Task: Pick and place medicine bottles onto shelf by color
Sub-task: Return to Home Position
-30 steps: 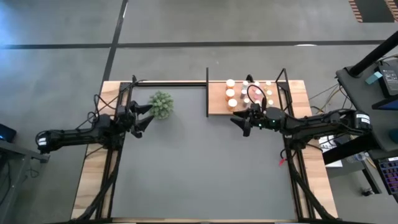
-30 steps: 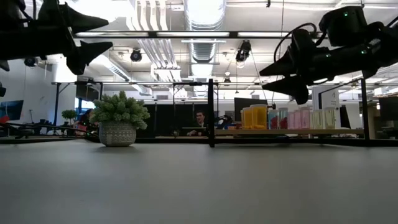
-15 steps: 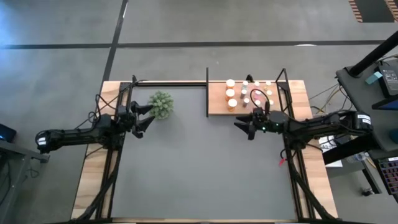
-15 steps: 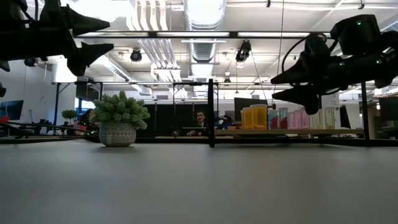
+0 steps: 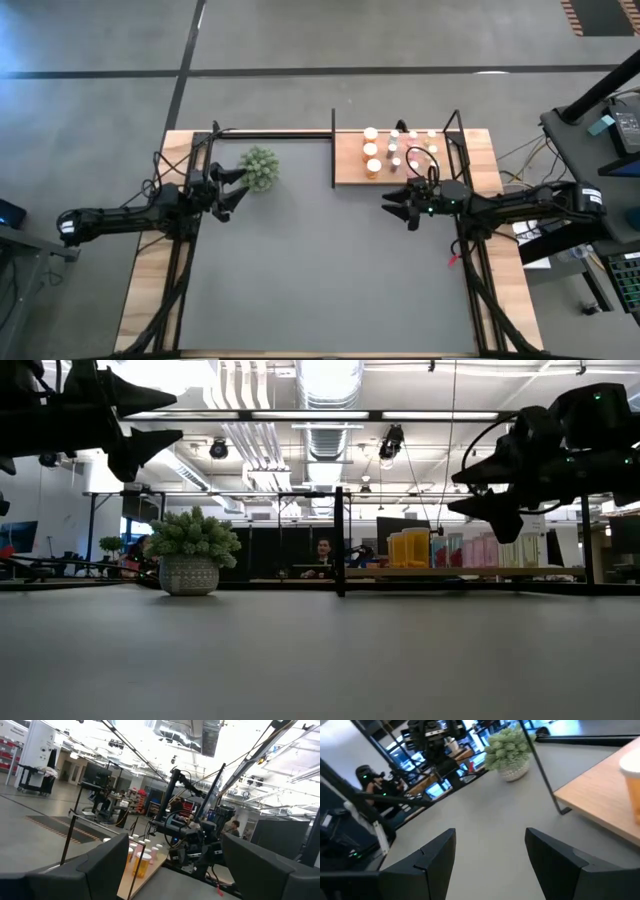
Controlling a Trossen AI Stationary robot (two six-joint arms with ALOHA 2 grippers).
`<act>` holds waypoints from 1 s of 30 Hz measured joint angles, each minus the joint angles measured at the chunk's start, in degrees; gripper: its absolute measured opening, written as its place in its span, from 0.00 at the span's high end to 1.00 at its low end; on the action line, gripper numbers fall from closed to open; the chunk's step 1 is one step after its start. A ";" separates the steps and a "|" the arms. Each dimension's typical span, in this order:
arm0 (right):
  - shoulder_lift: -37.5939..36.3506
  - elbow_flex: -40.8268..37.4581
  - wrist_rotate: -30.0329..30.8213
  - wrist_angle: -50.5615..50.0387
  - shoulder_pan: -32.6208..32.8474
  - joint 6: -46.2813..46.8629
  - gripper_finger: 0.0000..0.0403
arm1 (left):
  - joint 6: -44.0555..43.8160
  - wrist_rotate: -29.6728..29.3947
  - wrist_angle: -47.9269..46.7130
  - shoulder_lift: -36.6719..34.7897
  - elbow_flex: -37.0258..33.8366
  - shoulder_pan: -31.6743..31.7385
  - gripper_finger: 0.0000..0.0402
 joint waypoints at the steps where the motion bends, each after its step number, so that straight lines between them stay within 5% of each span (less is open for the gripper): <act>1: -0.17 0.00 -0.51 -0.02 0.00 -0.01 0.43 | 0.00 0.00 0.00 0.00 0.00 0.00 0.25; 22: -0.56 0.68 -0.08 -0.49 -0.02 17.89 0.43 | 0.01 0.00 0.03 -0.04 -0.07 0.00 0.25; 30: -1.15 0.72 -0.08 3.56 -0.02 5.69 0.43 | 0.02 0.00 0.04 -0.02 -0.09 0.00 0.25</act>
